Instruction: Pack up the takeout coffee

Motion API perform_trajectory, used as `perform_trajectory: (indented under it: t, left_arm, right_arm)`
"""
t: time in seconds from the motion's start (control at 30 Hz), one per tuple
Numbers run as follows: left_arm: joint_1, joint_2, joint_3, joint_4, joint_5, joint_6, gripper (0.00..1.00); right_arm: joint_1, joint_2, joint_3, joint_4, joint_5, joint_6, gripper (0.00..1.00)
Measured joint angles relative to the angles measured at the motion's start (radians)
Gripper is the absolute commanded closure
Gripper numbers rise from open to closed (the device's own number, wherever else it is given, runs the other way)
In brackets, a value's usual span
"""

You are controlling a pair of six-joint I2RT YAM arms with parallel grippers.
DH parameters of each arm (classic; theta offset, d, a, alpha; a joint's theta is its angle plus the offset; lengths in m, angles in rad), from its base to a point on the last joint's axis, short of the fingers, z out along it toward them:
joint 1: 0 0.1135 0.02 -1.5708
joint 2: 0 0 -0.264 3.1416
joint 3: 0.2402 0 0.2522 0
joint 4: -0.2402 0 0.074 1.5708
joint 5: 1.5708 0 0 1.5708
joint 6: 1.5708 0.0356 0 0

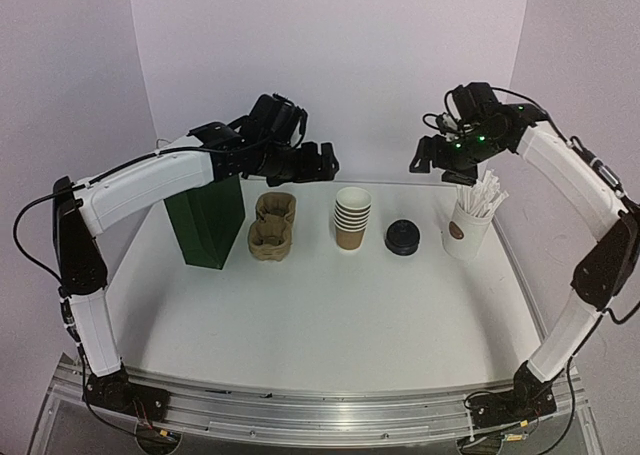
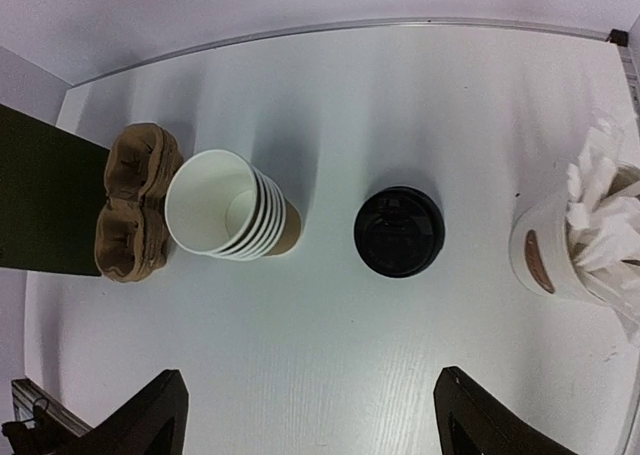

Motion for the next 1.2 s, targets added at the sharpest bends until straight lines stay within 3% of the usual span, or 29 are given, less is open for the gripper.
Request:
perform_trajectory:
  t: [0.17,0.37,0.47,0.77,1.2]
  left_arm:
    - [0.0,0.086,0.062,-0.04,0.038,-0.039,0.26]
    - [0.0,0.335,0.379,-0.158,0.059,-0.089,0.44]
    - [0.002,0.401,0.445,-0.199,0.06,-0.115,0.51]
    - [0.033,0.419,0.451,-0.245,0.061,-0.175,0.65]
    - [0.049,0.426,0.399,-0.169,0.107,-0.195,0.69]
  right_arm:
    - [0.034,0.159,0.105,-0.005,-0.015,0.039,0.19]
    - [0.044,0.223,0.165,-0.011,-0.018,0.066,0.18]
    - [0.044,0.224,0.175,-0.012,-0.018,0.074,0.17]
    - [0.043,0.213,0.16,-0.017,-0.011,0.078,0.17]
    - [0.043,0.181,0.136,-0.02,-0.006,0.082,0.16]
